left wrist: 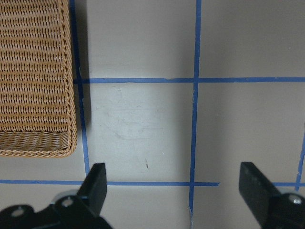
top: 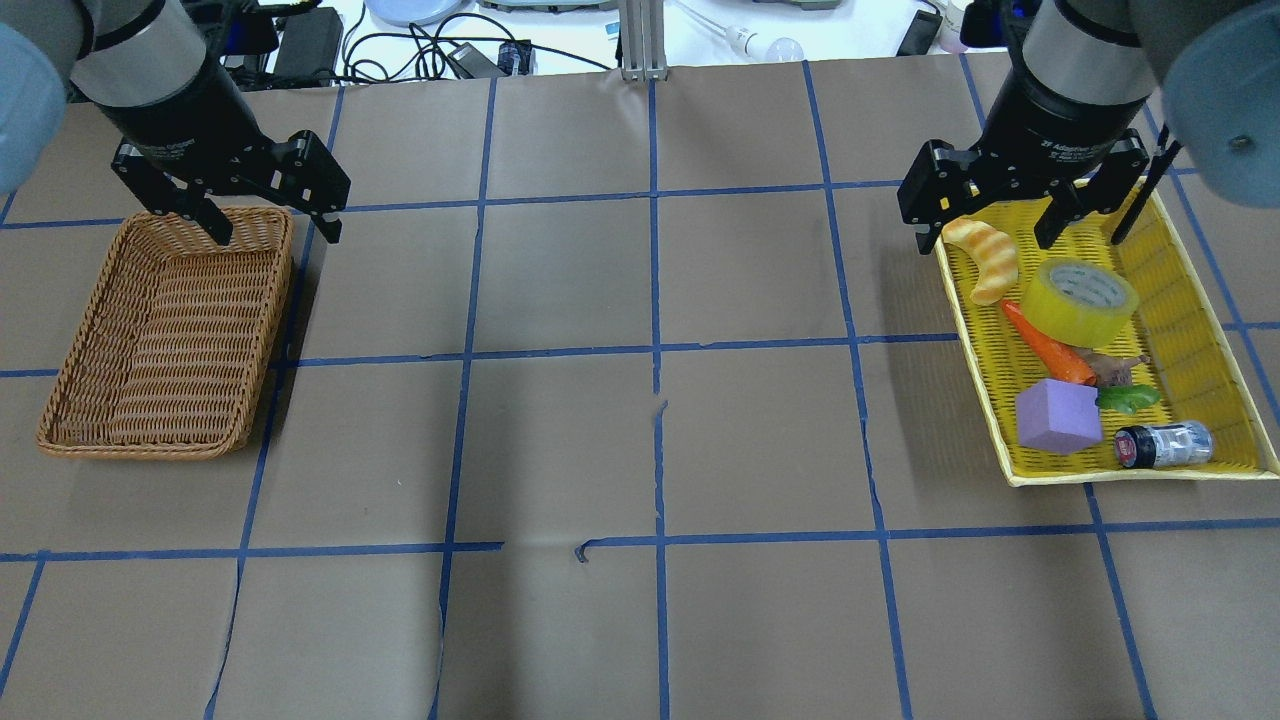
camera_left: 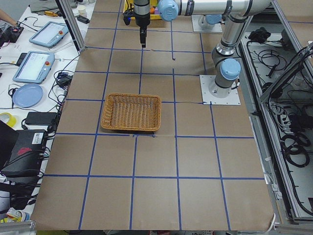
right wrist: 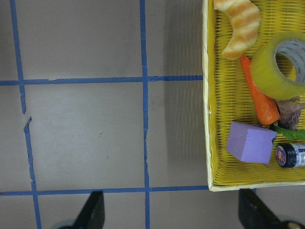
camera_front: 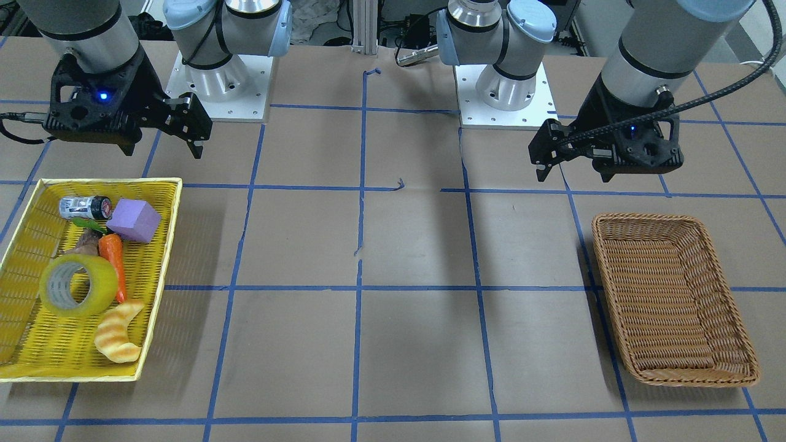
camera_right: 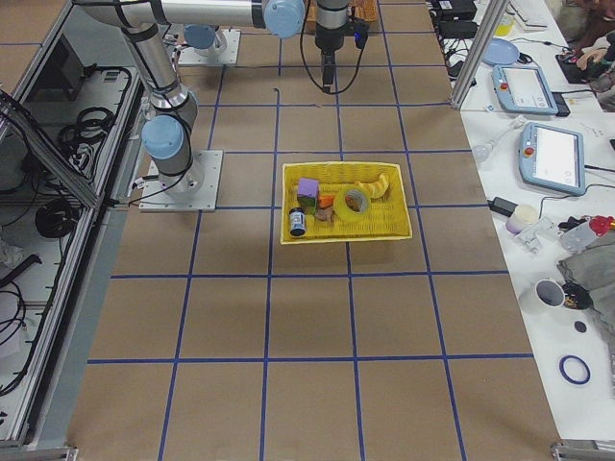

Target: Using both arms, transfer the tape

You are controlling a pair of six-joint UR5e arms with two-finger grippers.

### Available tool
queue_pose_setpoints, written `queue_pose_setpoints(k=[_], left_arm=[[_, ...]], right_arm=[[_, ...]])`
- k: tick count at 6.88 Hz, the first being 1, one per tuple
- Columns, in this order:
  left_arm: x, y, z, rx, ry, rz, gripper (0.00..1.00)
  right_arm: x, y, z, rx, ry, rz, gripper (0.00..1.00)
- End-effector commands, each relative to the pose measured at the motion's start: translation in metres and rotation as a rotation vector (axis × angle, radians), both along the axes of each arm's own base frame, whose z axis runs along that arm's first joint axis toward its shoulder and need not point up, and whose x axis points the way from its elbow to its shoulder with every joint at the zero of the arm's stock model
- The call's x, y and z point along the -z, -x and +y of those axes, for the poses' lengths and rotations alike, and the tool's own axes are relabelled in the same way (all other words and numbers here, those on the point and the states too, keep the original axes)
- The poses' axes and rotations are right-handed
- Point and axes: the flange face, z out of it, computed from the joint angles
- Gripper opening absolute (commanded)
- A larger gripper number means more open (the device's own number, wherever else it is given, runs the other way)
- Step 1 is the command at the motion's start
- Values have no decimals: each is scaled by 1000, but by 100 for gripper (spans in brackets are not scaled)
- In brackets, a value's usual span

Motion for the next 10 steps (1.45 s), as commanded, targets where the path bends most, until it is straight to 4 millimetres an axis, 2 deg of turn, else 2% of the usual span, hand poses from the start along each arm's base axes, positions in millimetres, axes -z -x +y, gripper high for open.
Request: queue_pose_setpoints(k=[1,4,10], left_arm=[[0,3,0,4,0,4,100],[2,18,2,21,5,37,100],[-3,16,4,24,18,29,100]], right_arm=[[1,-1,1,-1,-6,-2,100],[0,-1,1,9,-5,-1,100],[4,1,4,13,-32,7,100]])
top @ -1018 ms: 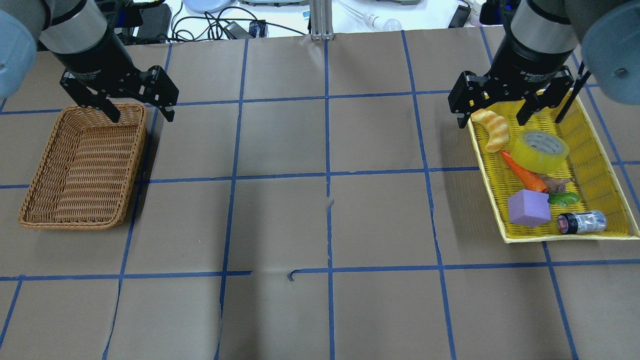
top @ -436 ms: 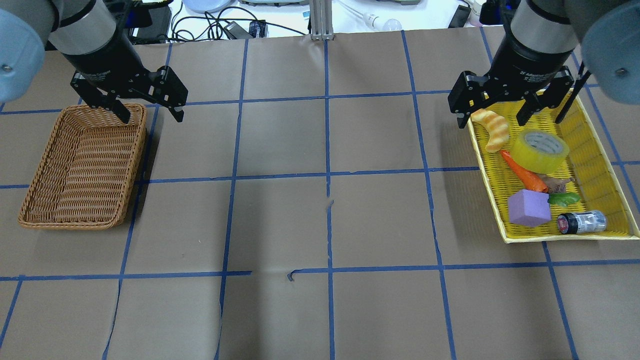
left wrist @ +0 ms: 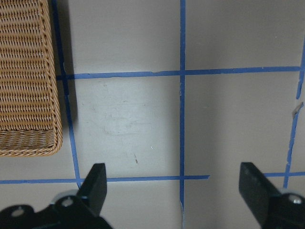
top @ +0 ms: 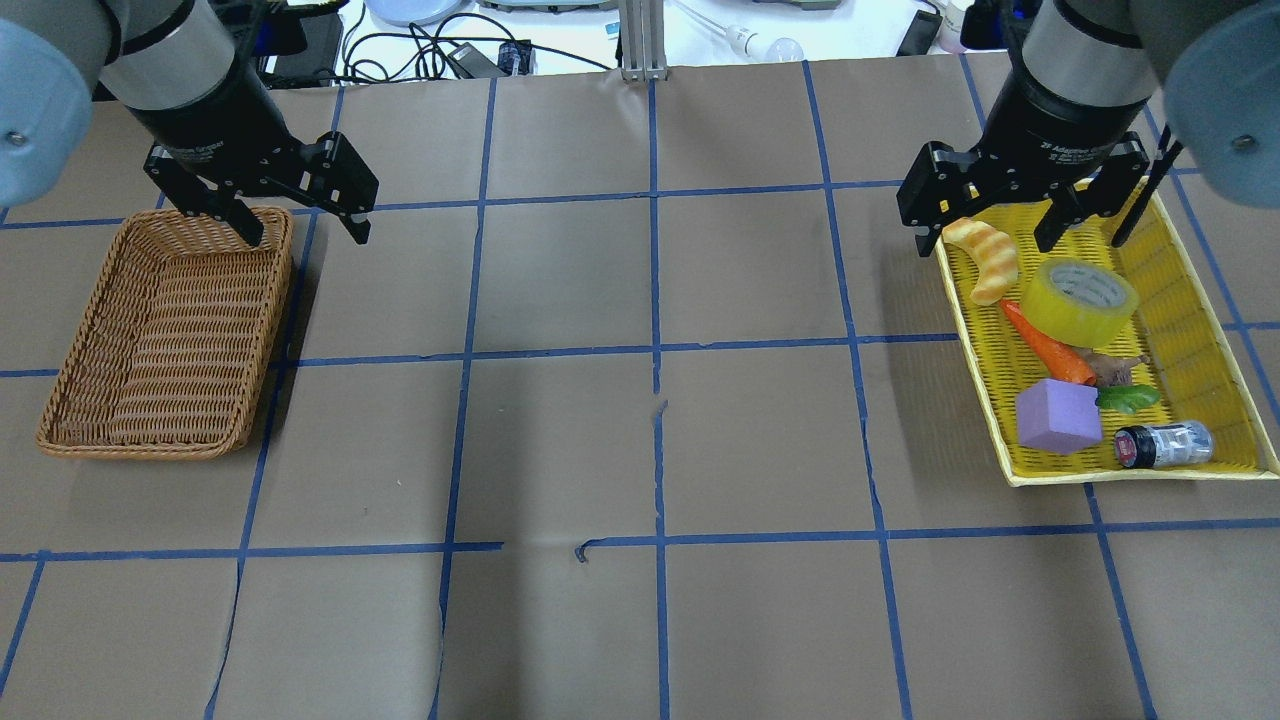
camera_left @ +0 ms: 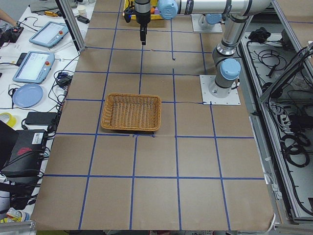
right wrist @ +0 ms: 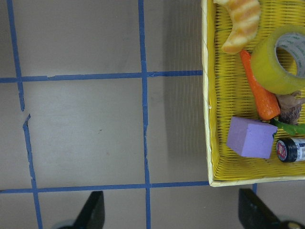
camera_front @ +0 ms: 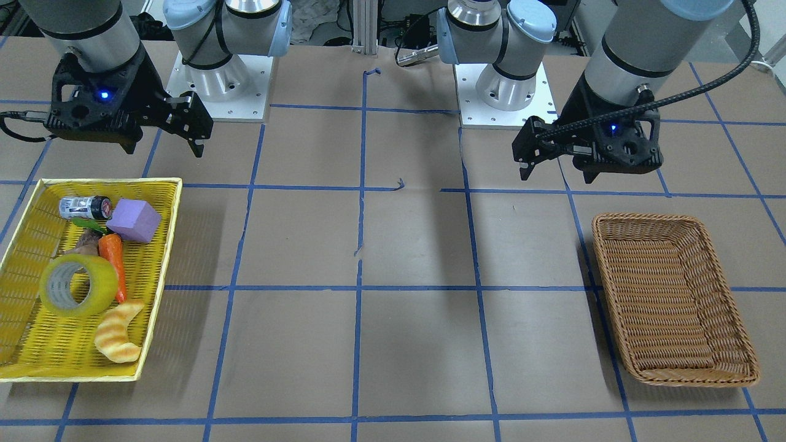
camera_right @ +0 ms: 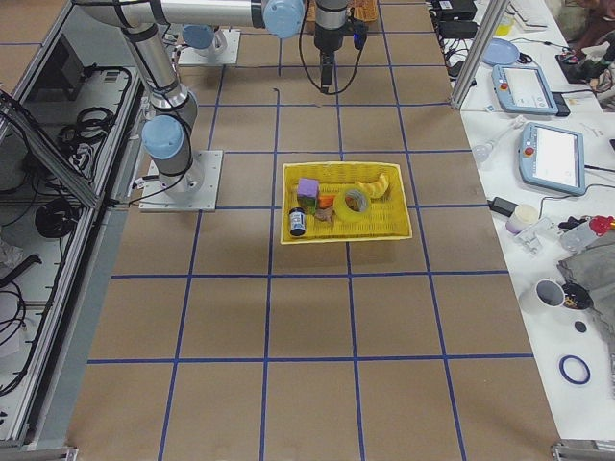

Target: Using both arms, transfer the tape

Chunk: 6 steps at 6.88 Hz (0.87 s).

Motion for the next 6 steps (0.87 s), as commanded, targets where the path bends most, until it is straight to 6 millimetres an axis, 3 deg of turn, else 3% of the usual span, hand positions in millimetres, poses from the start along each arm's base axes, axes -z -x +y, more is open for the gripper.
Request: queue_pose_setpoints(k=[1,6], left_arm=[[-3,-1,2,1,5,-8,100],[4,-2,1,7,-7,-3,100]], right_arm=[[2,1,1,1,-14,9,100],[7,-1,2,0,-26,-2,100]])
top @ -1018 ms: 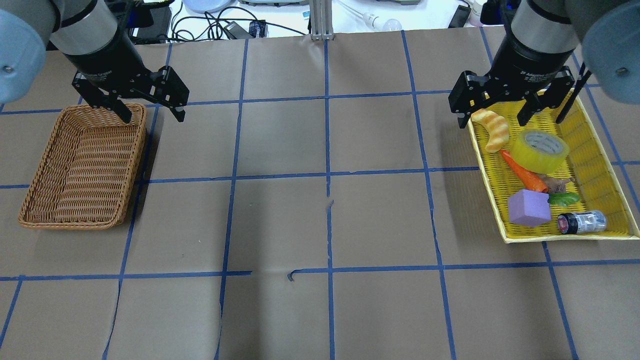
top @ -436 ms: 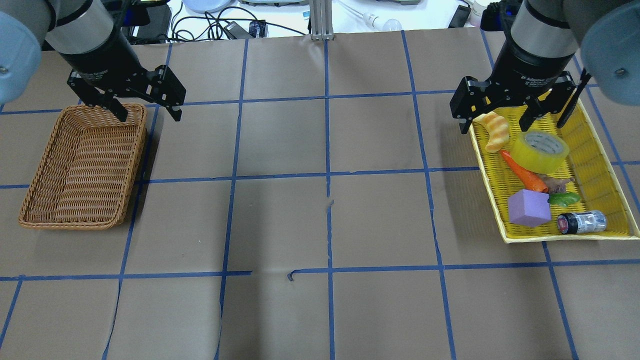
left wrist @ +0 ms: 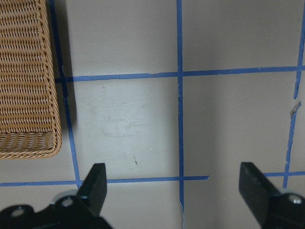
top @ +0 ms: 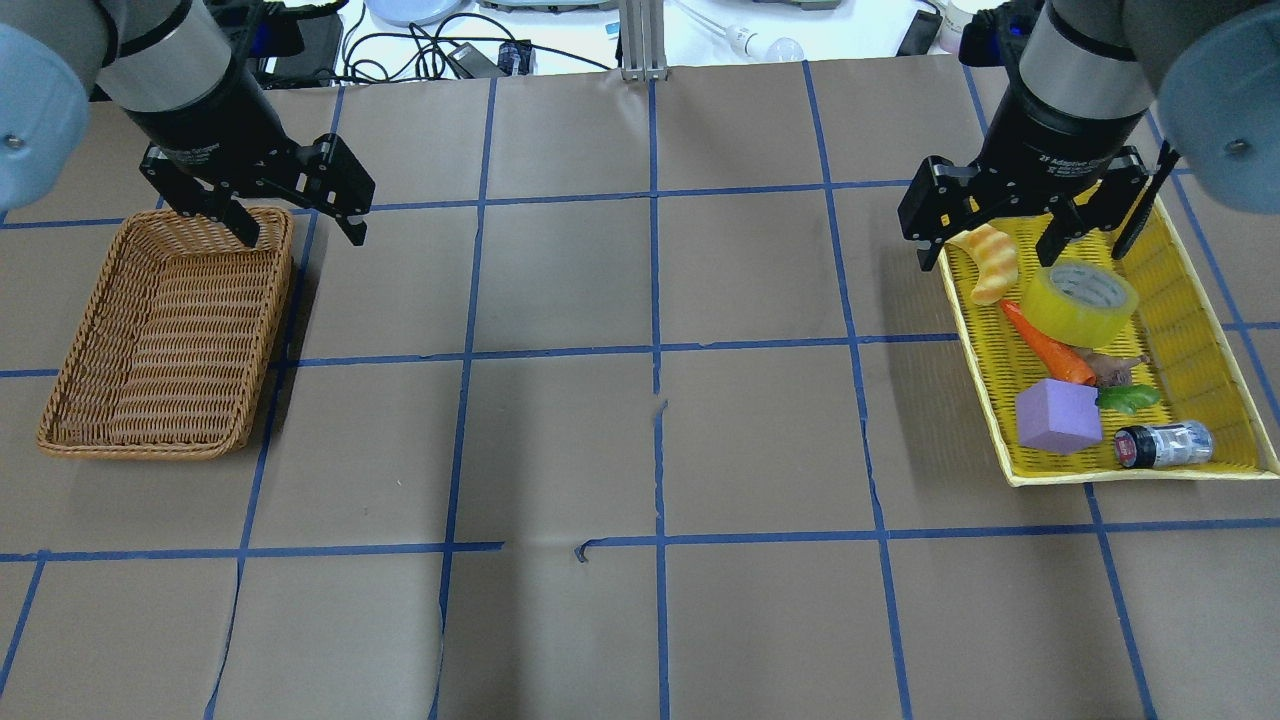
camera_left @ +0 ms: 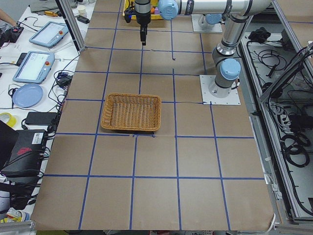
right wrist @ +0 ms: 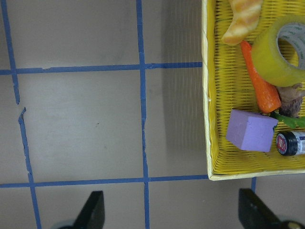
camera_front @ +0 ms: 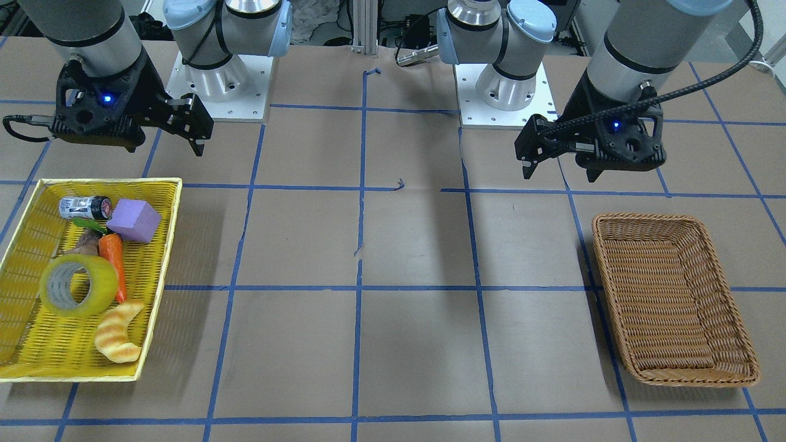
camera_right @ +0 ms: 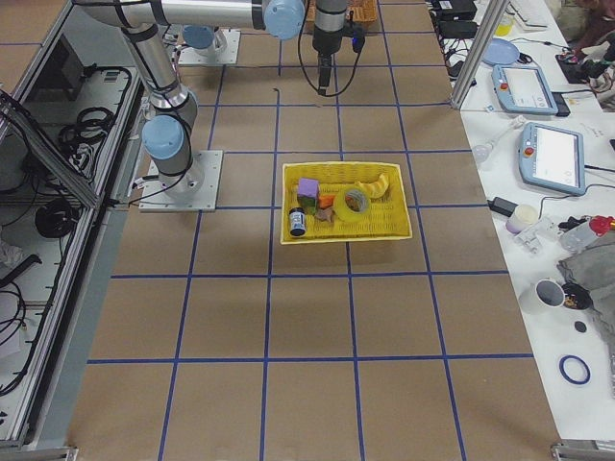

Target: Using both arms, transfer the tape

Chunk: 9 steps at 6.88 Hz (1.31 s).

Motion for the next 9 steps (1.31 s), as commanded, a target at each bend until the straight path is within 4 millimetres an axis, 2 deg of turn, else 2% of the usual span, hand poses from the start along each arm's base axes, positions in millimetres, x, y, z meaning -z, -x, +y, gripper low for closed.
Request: queue_pose_setpoints(k=[1,4,5,6,7,9], left_arm=[[1,0,0,0,-3,-4,100],[2,0,0,3,-4,1,100],[2,0,0,2,-6,-3,100],[2,-1,0,2,-6,-5,100],[3,0,0,2,-7,-2,100],[3,-1,0,0,-7,3,100]], right_arm=[[1,-2,1,-2,-1,-7,100],[3,-1,-4,-3,8,-6,100],[20,8,-18,3,-23,-2,100],[22,32,-27,54,0,-3,100],[37,70,-48,120,19,-4,100],[78,119,-85,147,37,-3,100]])
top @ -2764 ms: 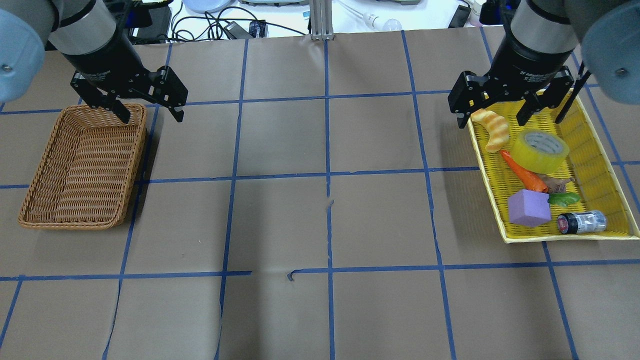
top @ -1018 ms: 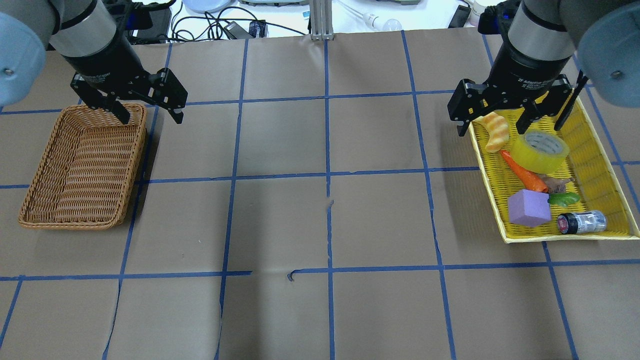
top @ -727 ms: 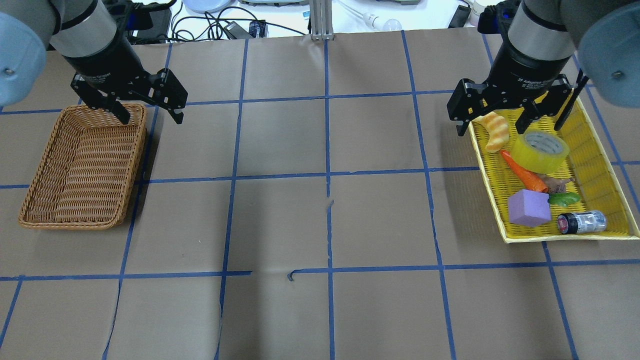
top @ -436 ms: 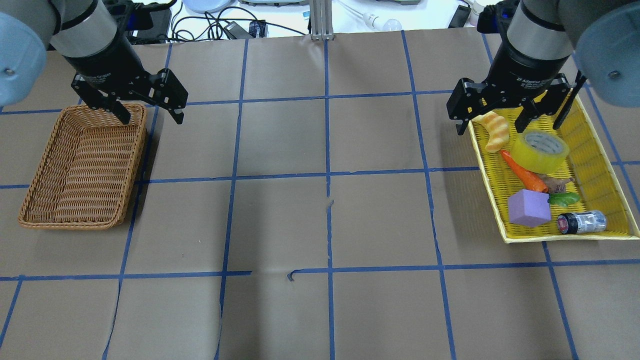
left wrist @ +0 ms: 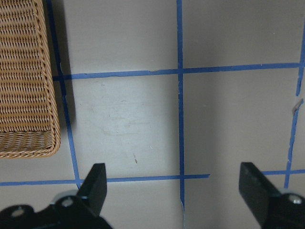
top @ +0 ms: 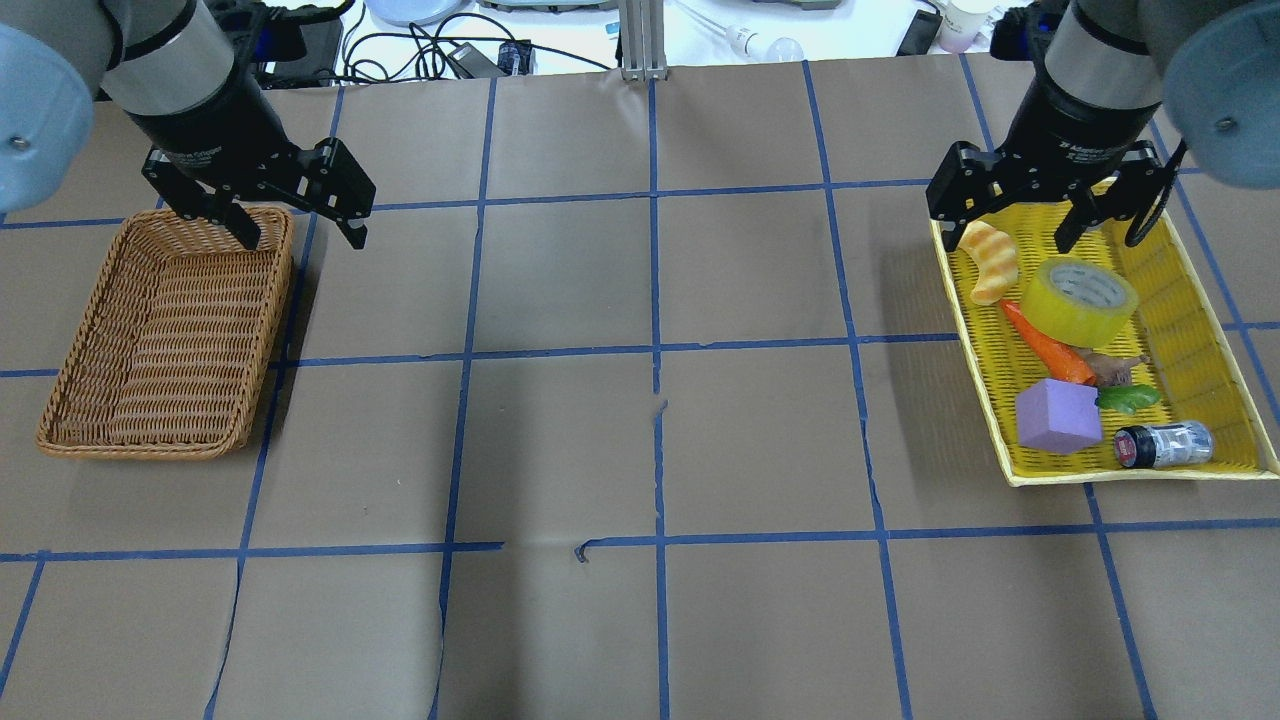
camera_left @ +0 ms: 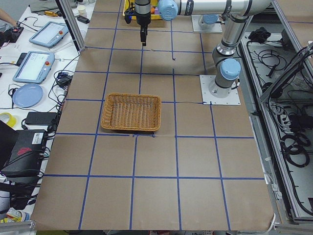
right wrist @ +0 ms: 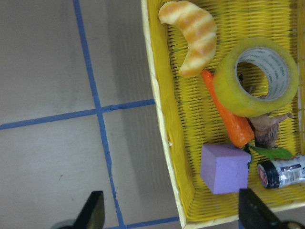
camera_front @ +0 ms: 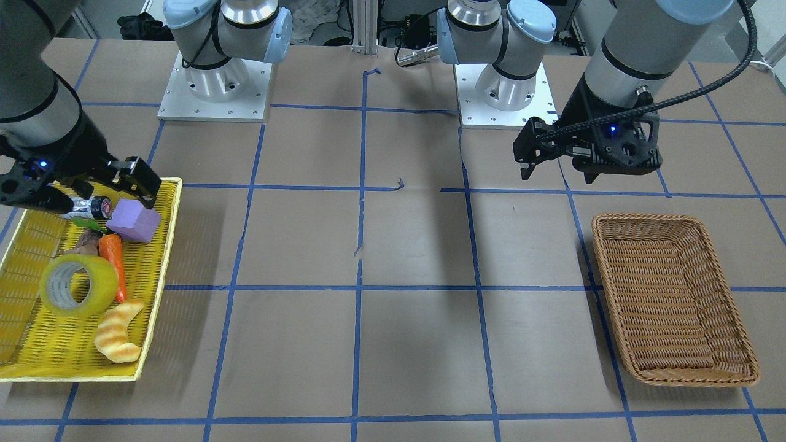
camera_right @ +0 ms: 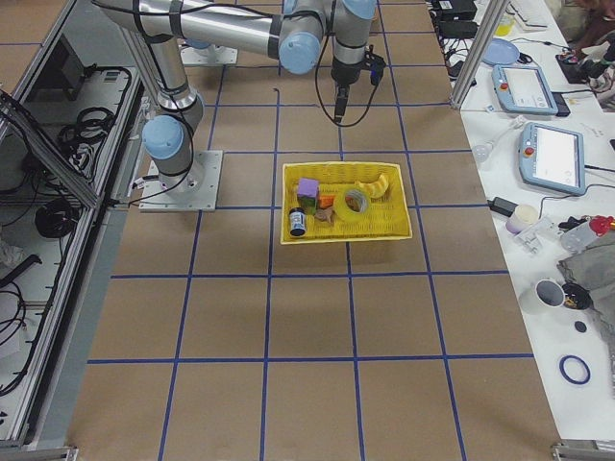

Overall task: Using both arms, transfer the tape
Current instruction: 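Lower the right gripper into the yellow basket onto the tape roll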

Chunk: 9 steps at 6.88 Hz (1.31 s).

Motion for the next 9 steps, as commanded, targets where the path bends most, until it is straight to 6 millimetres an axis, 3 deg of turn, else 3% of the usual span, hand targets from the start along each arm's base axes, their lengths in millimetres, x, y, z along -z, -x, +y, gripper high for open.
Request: queue_pose_setpoints(k=[1,2,3,5,9], left_arm=[[0,-1,0,-3,0,3,100],[0,-2,0,-4,0,5,100],[0,-2,0,-3,0,5,100],[0,-2,-1,-3,0,5,100],[1,-2,0,-3,-3,7,100]], right_arm=[[54,57,-42,8,49,3,100],[94,82,-52,5,30,-9,100],[129,94,-63,-59,23,-14,100],[172,108,-76,-64,8,-20,100],[189,106,-63,-25,-119,-44,95]])
